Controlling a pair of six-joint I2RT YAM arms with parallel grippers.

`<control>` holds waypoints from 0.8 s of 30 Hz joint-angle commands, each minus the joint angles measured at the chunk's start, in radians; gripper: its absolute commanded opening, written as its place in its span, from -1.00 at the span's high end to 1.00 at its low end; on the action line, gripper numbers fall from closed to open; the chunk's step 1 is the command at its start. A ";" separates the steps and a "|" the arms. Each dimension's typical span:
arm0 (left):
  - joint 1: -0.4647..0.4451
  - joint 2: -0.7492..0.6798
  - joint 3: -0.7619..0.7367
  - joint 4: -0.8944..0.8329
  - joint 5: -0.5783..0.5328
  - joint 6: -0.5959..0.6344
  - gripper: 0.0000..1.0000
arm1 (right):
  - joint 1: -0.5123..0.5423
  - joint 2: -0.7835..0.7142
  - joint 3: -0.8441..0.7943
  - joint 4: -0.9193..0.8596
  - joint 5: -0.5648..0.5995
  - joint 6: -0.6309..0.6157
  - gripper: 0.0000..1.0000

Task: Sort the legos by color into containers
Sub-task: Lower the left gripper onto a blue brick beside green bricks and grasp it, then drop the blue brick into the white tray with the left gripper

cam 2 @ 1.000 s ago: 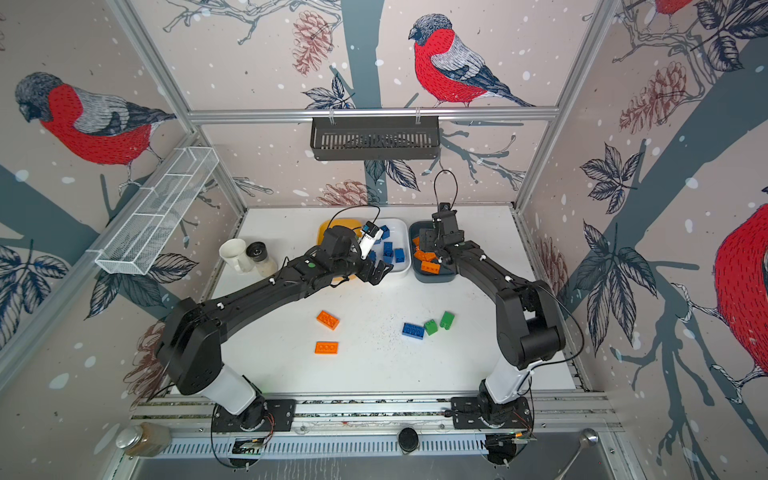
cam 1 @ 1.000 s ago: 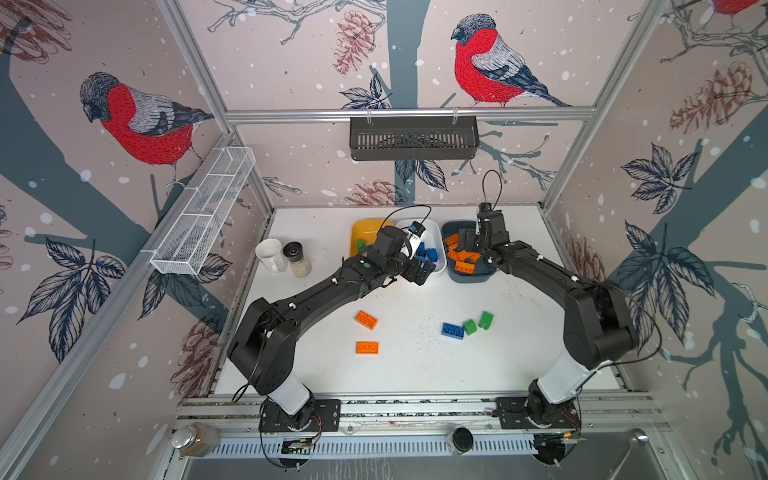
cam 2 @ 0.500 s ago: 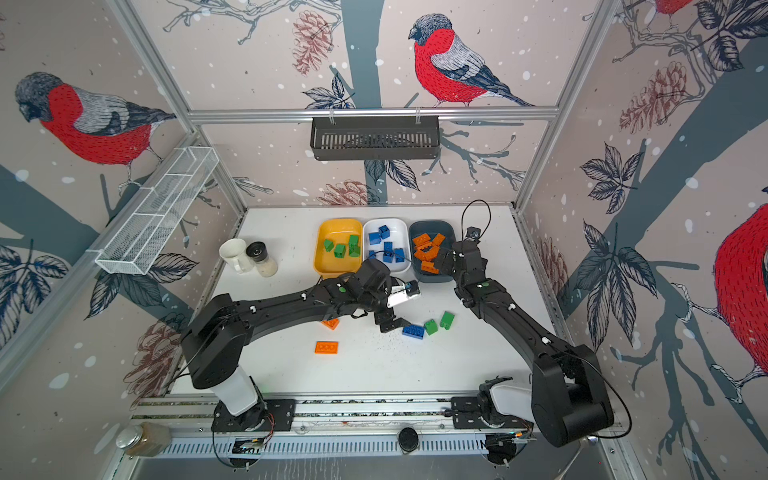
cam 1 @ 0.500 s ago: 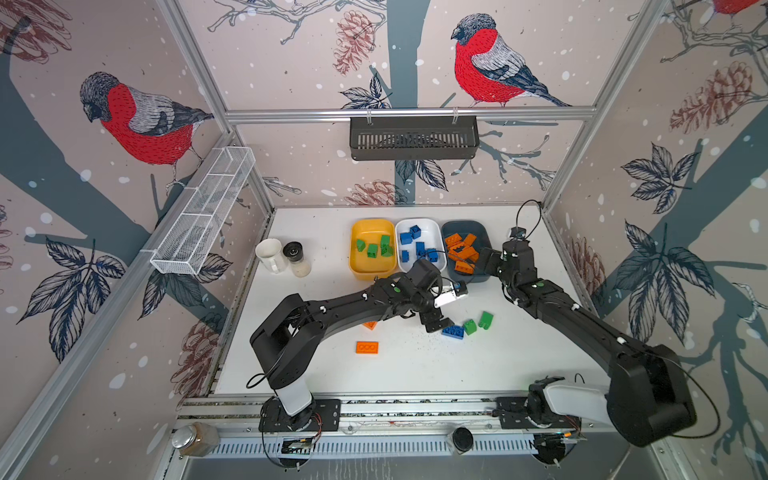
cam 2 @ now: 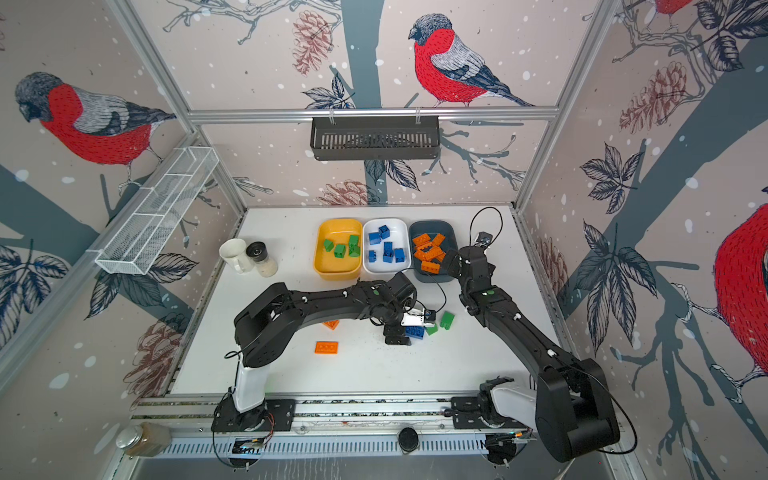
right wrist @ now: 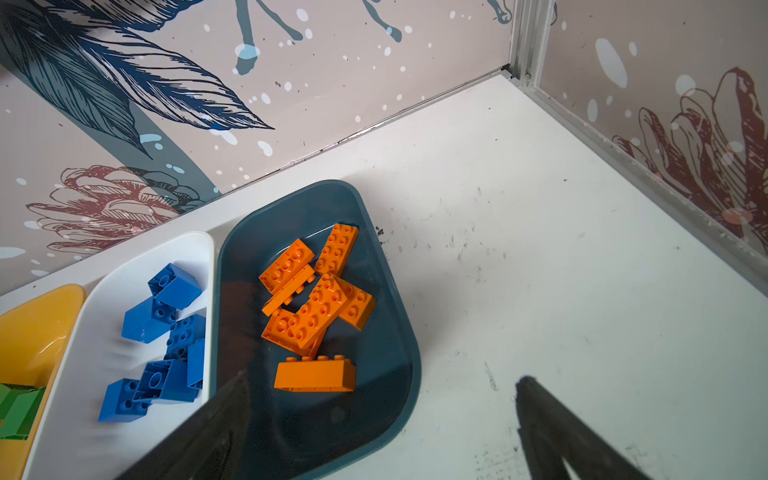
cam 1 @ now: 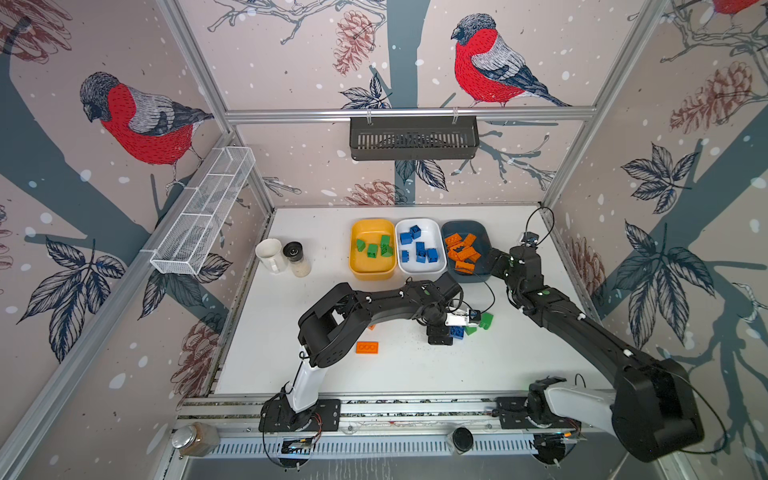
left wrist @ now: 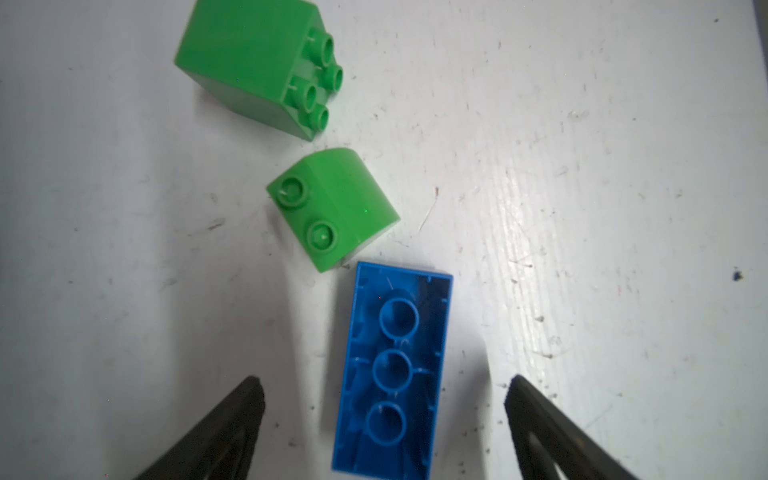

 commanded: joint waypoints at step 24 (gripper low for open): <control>0.130 -0.121 -0.026 0.146 0.078 -0.172 0.42 | 0.000 -0.004 -0.008 0.022 0.011 -0.001 -0.99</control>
